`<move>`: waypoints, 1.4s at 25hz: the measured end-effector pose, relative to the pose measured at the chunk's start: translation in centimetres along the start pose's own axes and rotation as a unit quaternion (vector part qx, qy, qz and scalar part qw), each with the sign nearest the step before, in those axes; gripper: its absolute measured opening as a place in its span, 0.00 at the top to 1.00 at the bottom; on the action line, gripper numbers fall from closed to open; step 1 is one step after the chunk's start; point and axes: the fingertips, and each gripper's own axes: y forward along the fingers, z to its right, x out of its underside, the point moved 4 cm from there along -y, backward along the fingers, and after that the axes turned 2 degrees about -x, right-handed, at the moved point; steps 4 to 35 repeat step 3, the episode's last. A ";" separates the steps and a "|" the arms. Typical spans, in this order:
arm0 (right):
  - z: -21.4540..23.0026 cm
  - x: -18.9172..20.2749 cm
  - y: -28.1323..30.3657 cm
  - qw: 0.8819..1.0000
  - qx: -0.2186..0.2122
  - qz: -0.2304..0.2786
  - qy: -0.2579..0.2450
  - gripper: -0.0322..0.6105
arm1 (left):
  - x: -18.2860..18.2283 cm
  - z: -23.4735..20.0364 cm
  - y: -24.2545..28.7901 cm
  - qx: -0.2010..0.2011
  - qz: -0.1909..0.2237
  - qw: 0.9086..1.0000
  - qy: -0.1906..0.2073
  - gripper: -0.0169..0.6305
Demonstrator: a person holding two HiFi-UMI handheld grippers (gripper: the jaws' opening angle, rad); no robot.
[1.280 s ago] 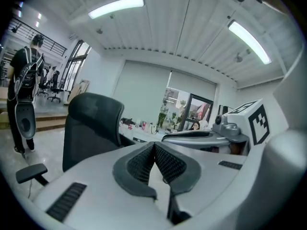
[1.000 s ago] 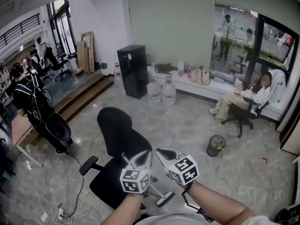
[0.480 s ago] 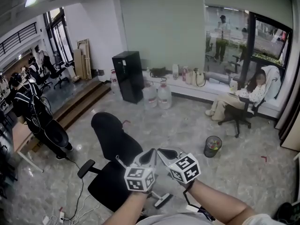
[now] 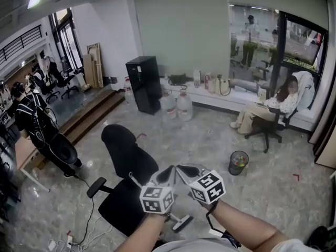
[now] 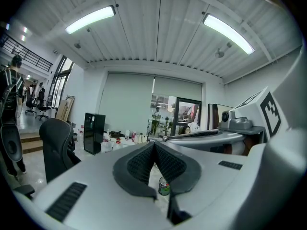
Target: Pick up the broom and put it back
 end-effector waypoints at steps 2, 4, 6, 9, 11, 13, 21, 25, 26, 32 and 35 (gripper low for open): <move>0.0 0.2 -0.2 1.000 0.001 0.000 -0.001 0.95 | 0.2 0.2 0.0 0.000 -0.001 1.000 -0.001 0.96; 0.1 0.2 -0.4 1.000 0.001 0.000 -0.001 0.95 | 0.3 0.4 0.0 0.000 -0.001 1.000 -0.001 0.96; 0.1 0.2 -0.4 1.000 0.001 0.000 -0.001 0.95 | 0.3 0.4 0.0 0.000 -0.001 1.000 -0.001 0.96; 0.1 0.2 -0.4 1.000 0.001 0.000 -0.001 0.95 | 0.3 0.4 0.0 0.000 -0.001 1.000 -0.001 0.96; 0.1 0.2 -0.4 1.000 0.001 0.000 -0.001 0.95 | 0.3 0.4 0.0 0.000 -0.001 1.000 -0.001 0.96; 0.1 0.2 -0.4 1.000 0.001 0.000 -0.001 0.95 | 0.3 0.4 0.0 0.000 -0.001 1.000 -0.001 0.96; 0.1 0.2 -0.4 1.000 0.001 0.000 -0.001 0.95 | 0.3 0.4 0.0 0.000 -0.001 1.000 -0.001 0.96; 0.1 0.2 -0.4 1.000 0.001 0.000 -0.001 0.95 | 0.3 0.4 0.0 0.000 -0.001 1.000 -0.001 0.96; 0.1 0.2 -0.4 1.000 0.001 0.000 -0.001 0.95 | 0.3 0.4 0.0 0.000 -0.001 1.000 -0.001 0.96; 0.1 0.2 -0.4 1.000 0.001 0.000 -0.001 0.95 | 0.3 0.4 0.0 0.000 -0.001 1.000 -0.001 0.96; 0.1 0.2 -0.4 1.000 0.001 0.000 -0.001 0.95 | 0.3 0.4 0.0 0.000 -0.001 1.000 -0.001 0.96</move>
